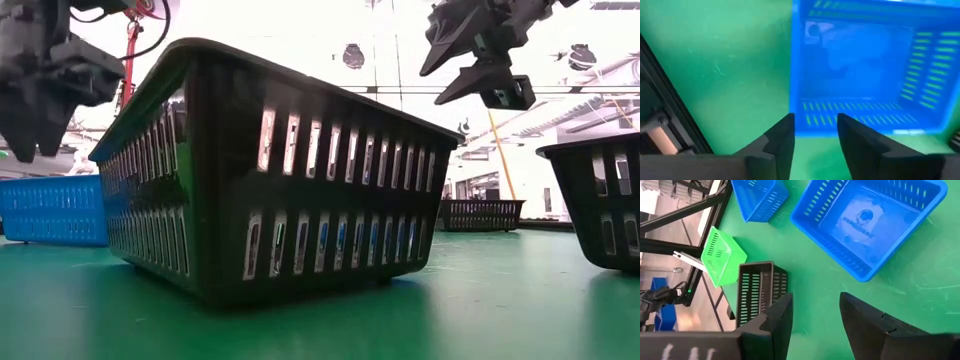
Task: Stack baskets by color
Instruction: Stack the left blue bin on the blue bins
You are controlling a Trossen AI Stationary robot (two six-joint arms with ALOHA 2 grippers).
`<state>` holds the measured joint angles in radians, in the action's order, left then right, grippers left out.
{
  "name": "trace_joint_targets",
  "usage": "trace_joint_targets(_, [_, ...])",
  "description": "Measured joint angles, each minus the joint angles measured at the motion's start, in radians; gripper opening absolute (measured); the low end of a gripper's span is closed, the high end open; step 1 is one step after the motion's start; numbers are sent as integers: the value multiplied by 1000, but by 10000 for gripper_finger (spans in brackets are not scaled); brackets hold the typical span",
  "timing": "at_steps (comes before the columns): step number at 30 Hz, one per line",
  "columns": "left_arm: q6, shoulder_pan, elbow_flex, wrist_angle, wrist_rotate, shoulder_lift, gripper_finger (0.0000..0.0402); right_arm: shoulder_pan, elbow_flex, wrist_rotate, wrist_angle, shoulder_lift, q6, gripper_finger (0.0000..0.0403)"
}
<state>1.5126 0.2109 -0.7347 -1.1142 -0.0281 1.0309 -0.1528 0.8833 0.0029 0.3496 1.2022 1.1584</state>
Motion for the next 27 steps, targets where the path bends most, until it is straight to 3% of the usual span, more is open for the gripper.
trace_joint_targets(7, [-41, -26, 61, 21, 10, 2, 187, 0, 0, 0, -1, 0, 0, 155])
trace_joint_targets(14, [-62, -34, 131, 89, 37, 3, 178, 0, 0, 2, 0, 0, -1, 155])
trace_joint_targets(20, [-62, -34, 189, 191, 30, 3, 134, 0, 0, 4, 0, 0, -19, 155])
trace_joint_targets(27, [-74, -34, 195, 198, 49, 3, 40, 0, 0, 28, 0, 0, -20, 155])
